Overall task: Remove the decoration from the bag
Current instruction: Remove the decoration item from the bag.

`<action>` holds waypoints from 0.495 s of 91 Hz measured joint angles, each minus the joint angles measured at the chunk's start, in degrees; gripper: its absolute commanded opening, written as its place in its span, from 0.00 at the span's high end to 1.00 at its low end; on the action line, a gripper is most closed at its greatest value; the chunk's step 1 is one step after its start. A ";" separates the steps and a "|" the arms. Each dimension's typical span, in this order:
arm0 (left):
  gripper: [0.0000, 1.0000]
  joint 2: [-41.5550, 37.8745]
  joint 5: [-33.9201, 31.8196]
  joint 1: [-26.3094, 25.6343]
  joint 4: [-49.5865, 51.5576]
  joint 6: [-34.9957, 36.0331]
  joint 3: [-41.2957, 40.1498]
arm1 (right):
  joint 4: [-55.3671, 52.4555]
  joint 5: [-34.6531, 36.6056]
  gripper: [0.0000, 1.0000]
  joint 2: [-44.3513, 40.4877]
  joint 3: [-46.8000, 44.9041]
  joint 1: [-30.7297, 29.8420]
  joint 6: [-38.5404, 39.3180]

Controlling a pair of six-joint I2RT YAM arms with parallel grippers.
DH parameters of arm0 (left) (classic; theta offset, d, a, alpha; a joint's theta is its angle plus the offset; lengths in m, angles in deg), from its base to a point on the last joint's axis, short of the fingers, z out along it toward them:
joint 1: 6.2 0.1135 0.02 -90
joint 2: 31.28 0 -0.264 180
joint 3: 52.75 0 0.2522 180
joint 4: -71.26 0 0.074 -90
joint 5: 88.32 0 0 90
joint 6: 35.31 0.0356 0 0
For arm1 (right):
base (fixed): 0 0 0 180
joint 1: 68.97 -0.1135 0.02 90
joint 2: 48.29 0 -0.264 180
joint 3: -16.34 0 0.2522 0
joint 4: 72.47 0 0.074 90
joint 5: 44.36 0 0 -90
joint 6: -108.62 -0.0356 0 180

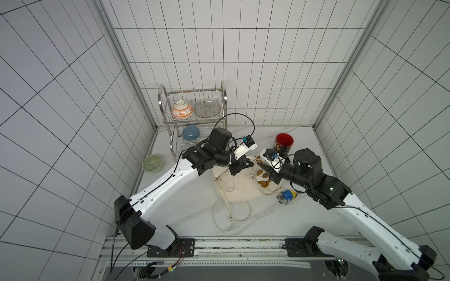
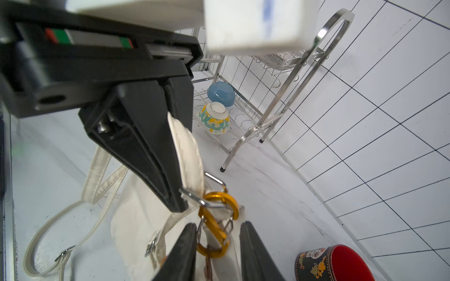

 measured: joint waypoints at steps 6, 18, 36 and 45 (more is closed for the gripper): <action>1.00 0.00 -0.02 0.00 -0.02 -0.02 0.00 | 0.00 -0.37 0.66 -0.02 0.00 0.00 -0.24; 1.00 0.00 -0.28 0.00 -0.13 -0.17 0.00 | 0.15 -0.87 0.64 -0.04 0.00 -0.02 -1.64; 1.00 0.00 -0.22 0.00 -0.24 -0.48 0.00 | 0.44 0.28 0.72 0.00 -0.04 -0.66 -2.58; 1.00 0.00 -0.17 0.00 -0.28 -0.68 0.00 | 0.59 1.09 0.75 0.22 -0.04 -0.70 -2.60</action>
